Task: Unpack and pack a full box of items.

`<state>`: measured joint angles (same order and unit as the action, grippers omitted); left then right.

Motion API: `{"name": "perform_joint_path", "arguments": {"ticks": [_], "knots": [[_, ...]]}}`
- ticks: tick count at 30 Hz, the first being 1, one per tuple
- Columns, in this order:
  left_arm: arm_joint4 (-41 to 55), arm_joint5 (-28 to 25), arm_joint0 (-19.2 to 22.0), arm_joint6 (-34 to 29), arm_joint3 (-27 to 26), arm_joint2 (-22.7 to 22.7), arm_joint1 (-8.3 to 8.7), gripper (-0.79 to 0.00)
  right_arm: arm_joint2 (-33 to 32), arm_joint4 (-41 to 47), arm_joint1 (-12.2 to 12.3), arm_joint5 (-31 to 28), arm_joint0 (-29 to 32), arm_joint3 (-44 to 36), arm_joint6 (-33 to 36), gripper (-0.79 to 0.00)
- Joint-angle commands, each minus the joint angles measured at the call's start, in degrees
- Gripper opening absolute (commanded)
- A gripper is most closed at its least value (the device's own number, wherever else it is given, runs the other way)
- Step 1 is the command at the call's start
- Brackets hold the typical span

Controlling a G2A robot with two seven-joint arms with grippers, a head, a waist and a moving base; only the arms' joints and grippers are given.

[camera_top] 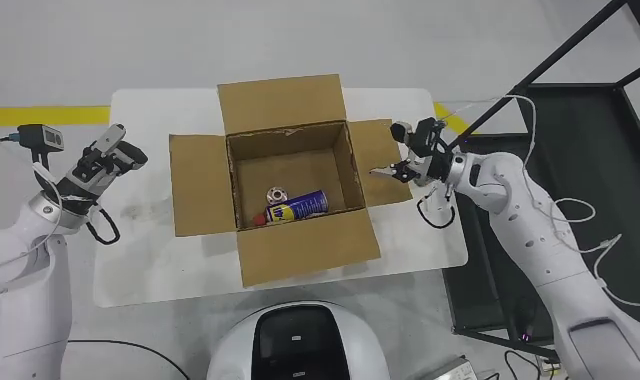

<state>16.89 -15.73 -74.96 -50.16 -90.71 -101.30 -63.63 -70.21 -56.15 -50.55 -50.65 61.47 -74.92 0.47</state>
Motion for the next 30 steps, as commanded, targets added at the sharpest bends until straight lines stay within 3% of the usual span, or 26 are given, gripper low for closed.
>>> {"name": "perform_joint_path", "arguments": {"ticks": [1, 10, 30], "knots": [[0.00, 0.00, 0.00, 0.00, 0.00, 0.00, 0.00, 0.000, -1.75, -1.98, 0.30, 1.07, 1.34, 3.08, -2.43, 0.000], [0.00, 0.00, 0.00, 0.00, 0.00, 0.00, 0.00, 0.000, -6.96, -5.01, 0.99, 7.00, 3.99, 14.52, -8.26, 0.000], [0.00, 0.00, 0.00, 0.00, 0.00, 0.00, 0.00, 0.000, 4.98, -9.68, -4.24, 8.95, -8.53, 38.38, -8.95, 0.000]]}}
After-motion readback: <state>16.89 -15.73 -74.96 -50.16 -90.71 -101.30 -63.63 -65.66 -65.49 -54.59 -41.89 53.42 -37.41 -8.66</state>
